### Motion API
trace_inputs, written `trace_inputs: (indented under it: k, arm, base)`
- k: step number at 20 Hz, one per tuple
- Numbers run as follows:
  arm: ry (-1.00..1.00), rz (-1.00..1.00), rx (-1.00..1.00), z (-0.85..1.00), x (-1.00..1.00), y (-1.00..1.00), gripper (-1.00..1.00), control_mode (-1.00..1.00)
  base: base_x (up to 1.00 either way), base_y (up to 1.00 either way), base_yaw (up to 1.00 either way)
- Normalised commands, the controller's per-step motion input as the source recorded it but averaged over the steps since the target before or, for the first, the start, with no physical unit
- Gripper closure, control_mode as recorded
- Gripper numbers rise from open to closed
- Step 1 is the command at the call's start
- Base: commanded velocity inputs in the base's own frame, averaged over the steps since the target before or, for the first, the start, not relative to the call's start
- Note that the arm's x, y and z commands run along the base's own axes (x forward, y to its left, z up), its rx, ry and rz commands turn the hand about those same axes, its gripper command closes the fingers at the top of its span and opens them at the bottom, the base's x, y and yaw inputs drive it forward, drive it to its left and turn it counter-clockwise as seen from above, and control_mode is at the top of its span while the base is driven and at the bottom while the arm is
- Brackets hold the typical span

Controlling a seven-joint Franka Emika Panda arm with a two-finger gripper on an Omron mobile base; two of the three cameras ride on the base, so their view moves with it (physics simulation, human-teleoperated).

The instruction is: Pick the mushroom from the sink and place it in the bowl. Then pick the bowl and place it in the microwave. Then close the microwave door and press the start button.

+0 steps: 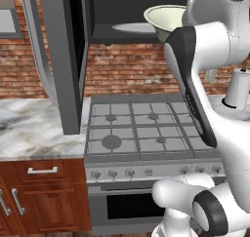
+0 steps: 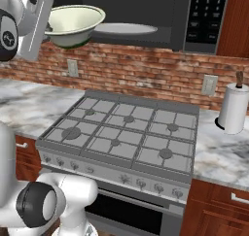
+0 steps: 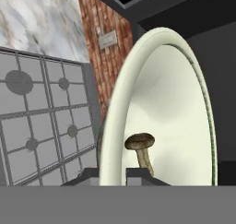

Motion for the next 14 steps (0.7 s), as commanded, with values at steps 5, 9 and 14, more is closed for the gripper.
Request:
trace_inputs:
  k: [5,9,14]
  arm:
    - [-0.02,0.04,0.00,0.02,0.92,0.00,1.00,-1.00]
    - [0.00,0.00,0.00,0.01,1.00,-0.04,1.00,-1.00]
    - [0.00,0.00,0.00,0.09,1.00,-0.33,1.00,-1.00]
  base:
    - [0.00,0.00,0.00]
    - [0.00,0.00,0.00]
    - [0.00,0.00,0.00]
